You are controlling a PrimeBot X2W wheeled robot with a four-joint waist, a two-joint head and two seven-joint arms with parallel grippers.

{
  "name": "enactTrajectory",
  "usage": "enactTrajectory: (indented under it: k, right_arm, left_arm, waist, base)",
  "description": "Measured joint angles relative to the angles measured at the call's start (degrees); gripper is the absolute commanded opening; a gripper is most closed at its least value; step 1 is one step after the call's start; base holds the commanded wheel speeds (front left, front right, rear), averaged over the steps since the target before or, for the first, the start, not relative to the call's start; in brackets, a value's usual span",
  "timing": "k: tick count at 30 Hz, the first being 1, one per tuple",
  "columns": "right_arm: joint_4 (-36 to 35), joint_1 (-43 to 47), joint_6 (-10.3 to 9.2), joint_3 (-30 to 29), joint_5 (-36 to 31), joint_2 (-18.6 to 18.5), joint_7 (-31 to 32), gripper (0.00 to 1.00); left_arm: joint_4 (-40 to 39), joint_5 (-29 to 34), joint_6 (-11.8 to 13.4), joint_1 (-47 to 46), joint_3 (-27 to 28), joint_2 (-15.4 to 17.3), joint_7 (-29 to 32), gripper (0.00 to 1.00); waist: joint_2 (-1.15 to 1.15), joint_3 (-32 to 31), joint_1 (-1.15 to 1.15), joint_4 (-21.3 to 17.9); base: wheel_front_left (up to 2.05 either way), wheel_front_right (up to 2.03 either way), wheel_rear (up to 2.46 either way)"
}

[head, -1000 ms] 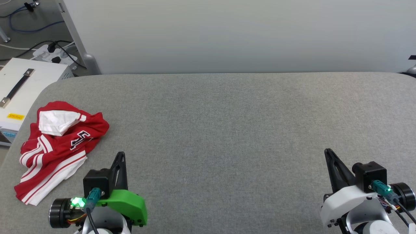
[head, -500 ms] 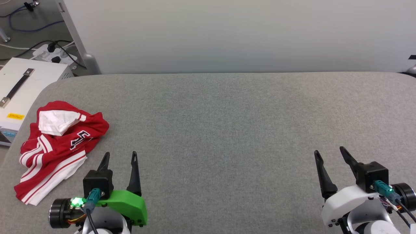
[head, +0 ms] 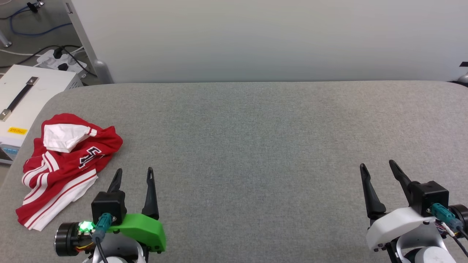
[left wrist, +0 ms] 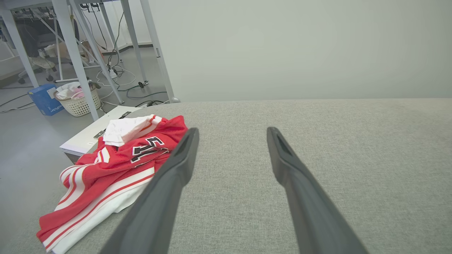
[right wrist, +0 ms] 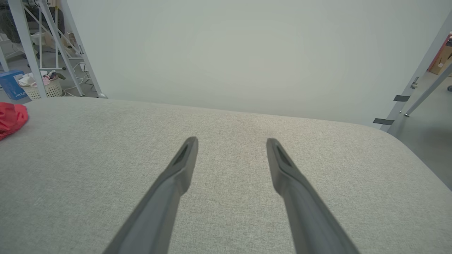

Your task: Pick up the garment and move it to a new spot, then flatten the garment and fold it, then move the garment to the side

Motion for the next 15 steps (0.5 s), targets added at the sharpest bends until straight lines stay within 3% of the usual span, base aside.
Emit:
enactTrajectory:
  k: [15]
  right_arm:
    - [-1.5,0.1,0.00,-0.2,1.6,0.0,-1.7,1.00]
  left_arm:
    - [-0.1,-0.8,0.3,0.0,-0.5,0.0,-1.6,1.00]
  waist:
    - [0.00,0.0,0.00,-0.1]
  base:
    - [0.00,0.00,0.00]
